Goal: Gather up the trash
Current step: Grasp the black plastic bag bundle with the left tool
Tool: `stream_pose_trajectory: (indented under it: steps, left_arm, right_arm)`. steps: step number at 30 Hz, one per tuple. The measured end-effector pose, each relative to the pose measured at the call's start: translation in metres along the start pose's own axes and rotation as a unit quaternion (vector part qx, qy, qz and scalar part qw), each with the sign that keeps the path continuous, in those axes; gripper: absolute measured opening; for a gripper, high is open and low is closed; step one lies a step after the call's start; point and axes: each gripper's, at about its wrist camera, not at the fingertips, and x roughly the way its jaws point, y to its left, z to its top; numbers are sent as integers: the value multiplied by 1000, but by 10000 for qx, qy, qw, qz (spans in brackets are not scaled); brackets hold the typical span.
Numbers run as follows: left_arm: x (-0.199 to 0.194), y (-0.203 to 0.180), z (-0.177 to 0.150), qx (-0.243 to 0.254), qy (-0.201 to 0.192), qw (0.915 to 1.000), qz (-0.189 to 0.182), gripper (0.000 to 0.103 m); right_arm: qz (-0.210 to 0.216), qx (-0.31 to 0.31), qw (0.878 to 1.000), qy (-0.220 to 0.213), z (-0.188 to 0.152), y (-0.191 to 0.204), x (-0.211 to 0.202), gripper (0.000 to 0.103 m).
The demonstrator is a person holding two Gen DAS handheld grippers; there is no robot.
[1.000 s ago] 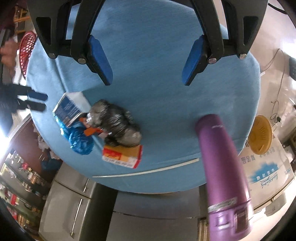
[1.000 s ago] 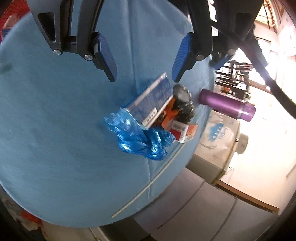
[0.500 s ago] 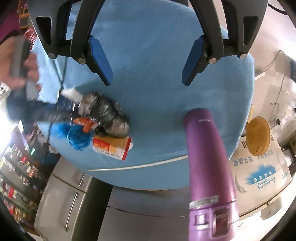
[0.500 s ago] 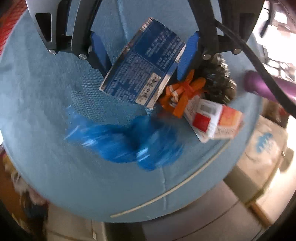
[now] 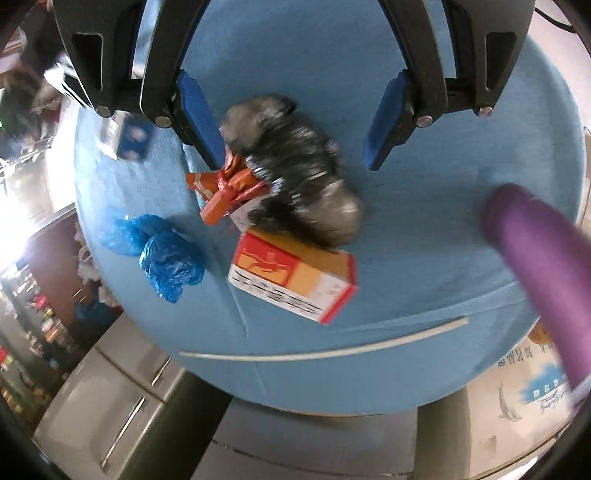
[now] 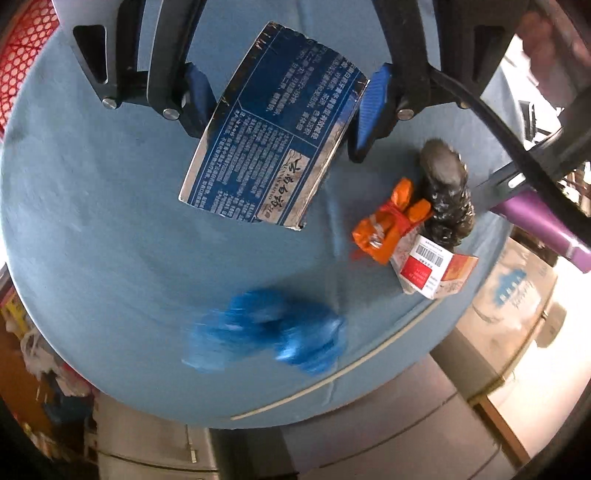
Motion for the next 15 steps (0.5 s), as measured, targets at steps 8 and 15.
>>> stream_pose_trajectory:
  steps: [8,15]
  left_arm:
    - [28,-14,-24,261,309,9992,56,44]
    - [-22,-6,-56,492,-204,9985,122,38]
  right_arm:
    - [100,-75,9982,-588,-24,-35,-37,69]
    - [230,-256,9949,-950,-50,-35,-56,69]
